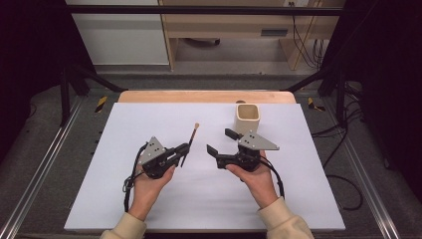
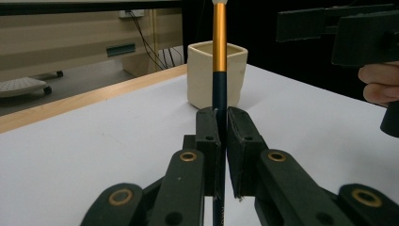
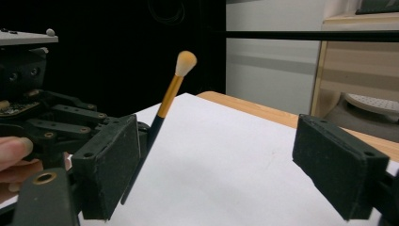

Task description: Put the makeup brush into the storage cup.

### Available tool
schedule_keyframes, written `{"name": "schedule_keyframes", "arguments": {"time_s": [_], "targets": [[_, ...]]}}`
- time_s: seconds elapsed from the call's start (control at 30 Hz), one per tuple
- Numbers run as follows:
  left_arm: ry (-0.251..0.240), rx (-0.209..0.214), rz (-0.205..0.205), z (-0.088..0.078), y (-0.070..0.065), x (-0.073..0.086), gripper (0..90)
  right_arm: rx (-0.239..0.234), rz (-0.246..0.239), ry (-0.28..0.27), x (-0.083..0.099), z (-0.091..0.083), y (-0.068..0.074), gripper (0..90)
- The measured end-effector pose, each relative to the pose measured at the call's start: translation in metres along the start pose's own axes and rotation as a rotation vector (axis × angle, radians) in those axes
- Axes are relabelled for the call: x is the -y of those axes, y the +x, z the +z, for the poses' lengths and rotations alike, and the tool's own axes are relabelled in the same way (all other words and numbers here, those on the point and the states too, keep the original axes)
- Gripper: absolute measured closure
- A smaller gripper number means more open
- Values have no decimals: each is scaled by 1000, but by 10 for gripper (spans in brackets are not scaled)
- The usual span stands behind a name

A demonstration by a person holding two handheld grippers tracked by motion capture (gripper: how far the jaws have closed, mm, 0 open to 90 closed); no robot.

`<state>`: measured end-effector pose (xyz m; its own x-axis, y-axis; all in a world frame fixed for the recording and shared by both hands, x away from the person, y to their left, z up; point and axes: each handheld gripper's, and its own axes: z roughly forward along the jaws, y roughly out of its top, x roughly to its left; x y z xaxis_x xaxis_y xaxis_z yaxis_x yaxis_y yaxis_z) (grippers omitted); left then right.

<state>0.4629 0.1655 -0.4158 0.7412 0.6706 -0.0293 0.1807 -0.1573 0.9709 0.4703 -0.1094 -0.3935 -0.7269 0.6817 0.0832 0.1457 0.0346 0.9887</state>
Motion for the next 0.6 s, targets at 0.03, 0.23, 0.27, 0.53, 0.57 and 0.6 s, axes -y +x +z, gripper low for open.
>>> {"name": "schedule_keyframes", "arguments": {"time_s": [0.03,0.23,0.27,0.53,0.57,0.6], "targets": [[0,2,4,0,-1,0,832,-4,6,2,0,0,1,178],[-3,15,14,2,-7,0,832,-38,28,3,1,2,3,244],[-3,17,17,3,-8,0,832,-43,30,0,1,2,3,252],[-5,35,33,6,-16,-1,832,-87,33,31,5,6,5,306],[-4,37,36,6,-17,-1,832,-92,41,31,5,7,6,315],[-3,39,38,6,-17,-1,832,-94,39,34,5,7,6,322]]}}
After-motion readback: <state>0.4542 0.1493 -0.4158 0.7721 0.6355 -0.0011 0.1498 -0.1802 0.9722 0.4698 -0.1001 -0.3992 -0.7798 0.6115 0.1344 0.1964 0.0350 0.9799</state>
